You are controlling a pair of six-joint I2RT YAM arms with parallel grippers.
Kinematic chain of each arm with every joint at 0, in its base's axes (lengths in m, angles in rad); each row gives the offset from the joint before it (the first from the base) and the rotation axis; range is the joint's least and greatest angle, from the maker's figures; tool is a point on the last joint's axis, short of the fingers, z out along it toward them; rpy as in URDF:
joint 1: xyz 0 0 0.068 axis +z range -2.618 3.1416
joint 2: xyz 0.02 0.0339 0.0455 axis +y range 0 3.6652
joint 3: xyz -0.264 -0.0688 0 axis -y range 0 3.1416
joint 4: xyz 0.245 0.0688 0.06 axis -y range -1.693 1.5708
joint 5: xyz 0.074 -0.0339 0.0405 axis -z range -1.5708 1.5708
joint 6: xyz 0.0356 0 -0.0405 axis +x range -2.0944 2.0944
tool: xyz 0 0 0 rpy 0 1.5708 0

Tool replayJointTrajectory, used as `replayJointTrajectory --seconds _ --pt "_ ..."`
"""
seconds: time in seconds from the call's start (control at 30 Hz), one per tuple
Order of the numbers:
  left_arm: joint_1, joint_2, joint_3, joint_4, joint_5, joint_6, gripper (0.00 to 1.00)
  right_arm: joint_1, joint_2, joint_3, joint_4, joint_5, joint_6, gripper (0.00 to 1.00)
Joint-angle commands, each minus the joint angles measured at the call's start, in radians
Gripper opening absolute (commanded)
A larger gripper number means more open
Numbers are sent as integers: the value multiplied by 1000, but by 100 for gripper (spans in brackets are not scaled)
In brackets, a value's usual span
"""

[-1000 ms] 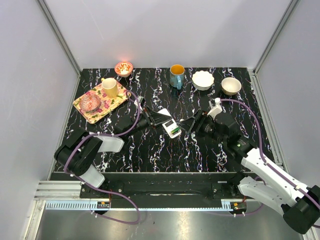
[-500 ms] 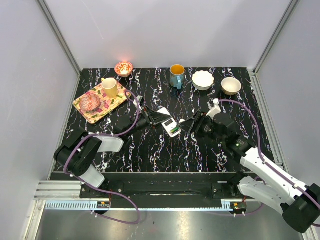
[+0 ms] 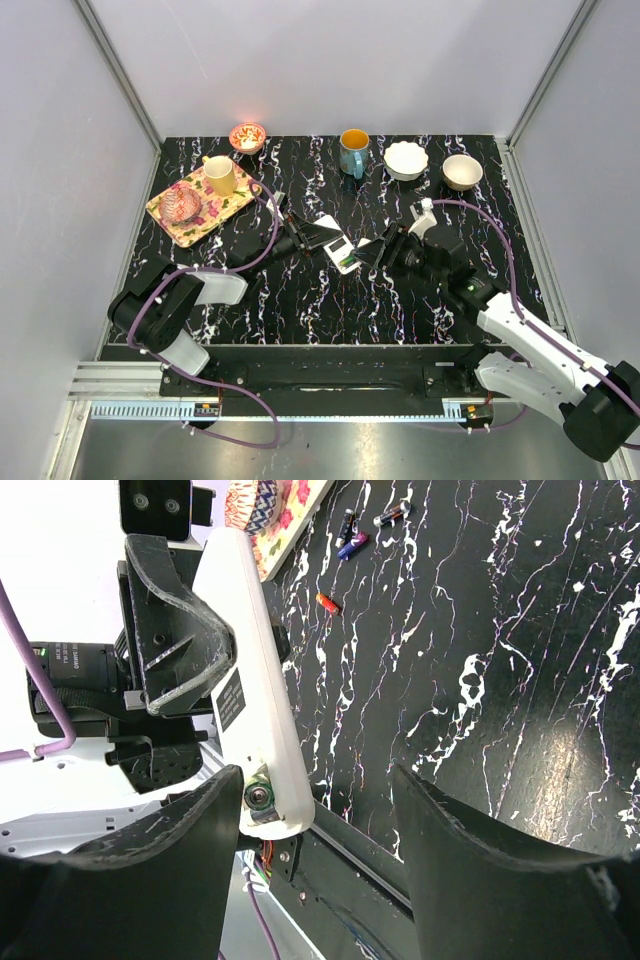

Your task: Load the batteries into the remote control

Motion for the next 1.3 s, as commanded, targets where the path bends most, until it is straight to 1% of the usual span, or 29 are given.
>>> replayJointTrajectory --seconds 0.0,0.03,0.17,0.3,0.37,0.83,1.27 --pt "5 -33 26 414 -22 -2 0 -6 -8 28 34 -19 -4 68" --pt "5 -28 24 414 -20 1 0 -6 -12 34 29 -16 -4 70" --pt "5 -25 15 414 -20 4 0 -6 -41 75 -12 8 -25 74" --pt "6 -30 12 414 -15 1 0 -8 -63 114 -52 33 -45 74" --pt "8 -36 10 414 -17 2 0 -10 -75 111 -63 50 -45 73" --pt "14 -64 10 414 -17 -1 0 -26 -71 36 -49 34 27 66" --pt "14 -76 10 414 -22 -1 0 -29 -41 14 -19 7 44 65"
